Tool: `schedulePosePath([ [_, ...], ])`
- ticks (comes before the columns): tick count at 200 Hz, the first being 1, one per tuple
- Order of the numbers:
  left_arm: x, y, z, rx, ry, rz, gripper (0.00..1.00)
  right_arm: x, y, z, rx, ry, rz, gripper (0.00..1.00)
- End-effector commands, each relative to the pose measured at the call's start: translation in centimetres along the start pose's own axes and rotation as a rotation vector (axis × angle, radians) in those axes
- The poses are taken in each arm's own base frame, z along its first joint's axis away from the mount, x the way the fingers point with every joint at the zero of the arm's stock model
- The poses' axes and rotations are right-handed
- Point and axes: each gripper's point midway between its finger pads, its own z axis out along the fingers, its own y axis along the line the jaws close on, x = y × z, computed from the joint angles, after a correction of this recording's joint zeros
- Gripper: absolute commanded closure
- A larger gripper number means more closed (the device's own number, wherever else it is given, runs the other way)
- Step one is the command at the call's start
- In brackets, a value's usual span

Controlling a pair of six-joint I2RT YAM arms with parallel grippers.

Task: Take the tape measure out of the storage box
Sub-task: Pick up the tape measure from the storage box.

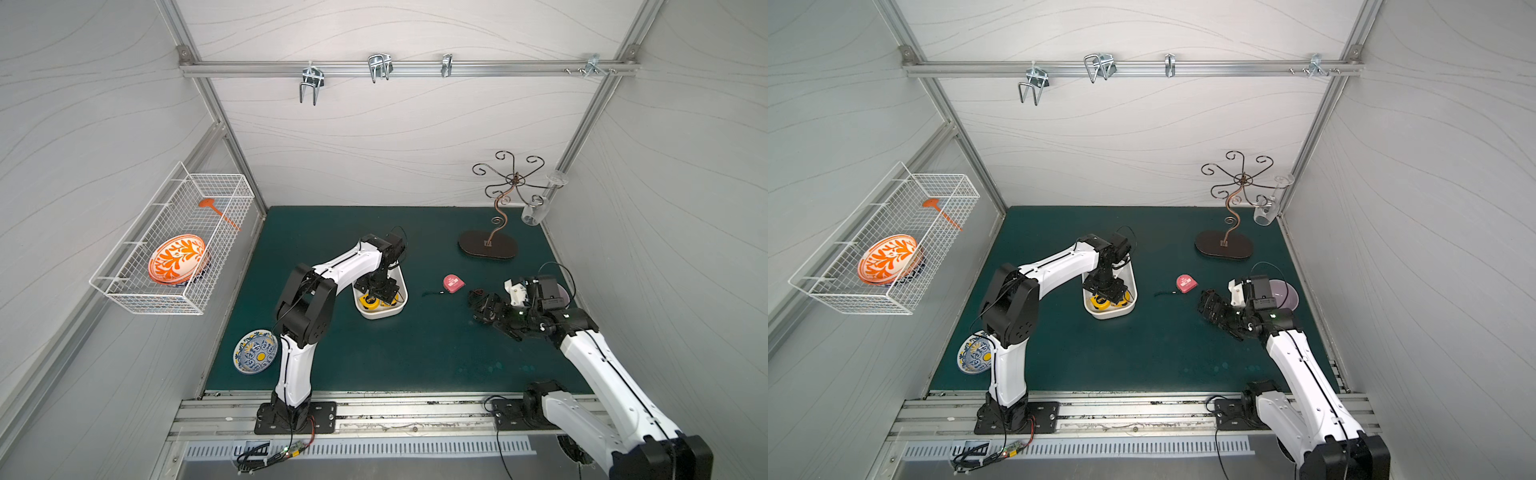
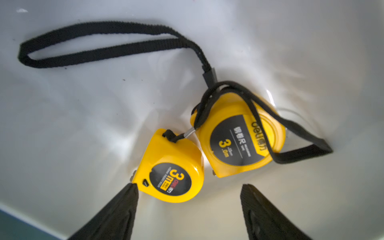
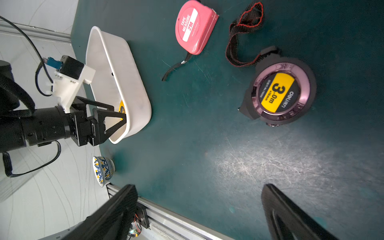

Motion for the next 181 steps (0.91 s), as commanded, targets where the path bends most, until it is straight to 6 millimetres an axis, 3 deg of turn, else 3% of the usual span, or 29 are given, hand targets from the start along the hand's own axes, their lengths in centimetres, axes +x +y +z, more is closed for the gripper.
schedulePosePath([
  [1,0.4,0.3,0.8,0.013,0.061,0.026,0.18,0.0,0.3,-0.2,-0.013,0.018,-0.004,0.01],
  [65,0.0,0.8,3.4,-0.009,0.097,0.049,0.14,-0.2,0.5,-0.1,-0.026,0.015,0.001,0.01],
  [91,-0.5,0.9,3.5,-0.004,0.089,0.04,0.17,-0.3,0.5,-0.2,-0.026,0.01,0.001,0.01],
  [127,-1.6,1.2,3.2,-0.021,0.04,0.03,0.12,-0.3,0.6,-0.1,-0.038,0.012,0.004,0.01],
  [181,-1.9,0.9,4.2,-0.01,0.046,0.027,0.25,-0.3,1.0,-0.3,-0.054,0.01,0.005,0.01],
])
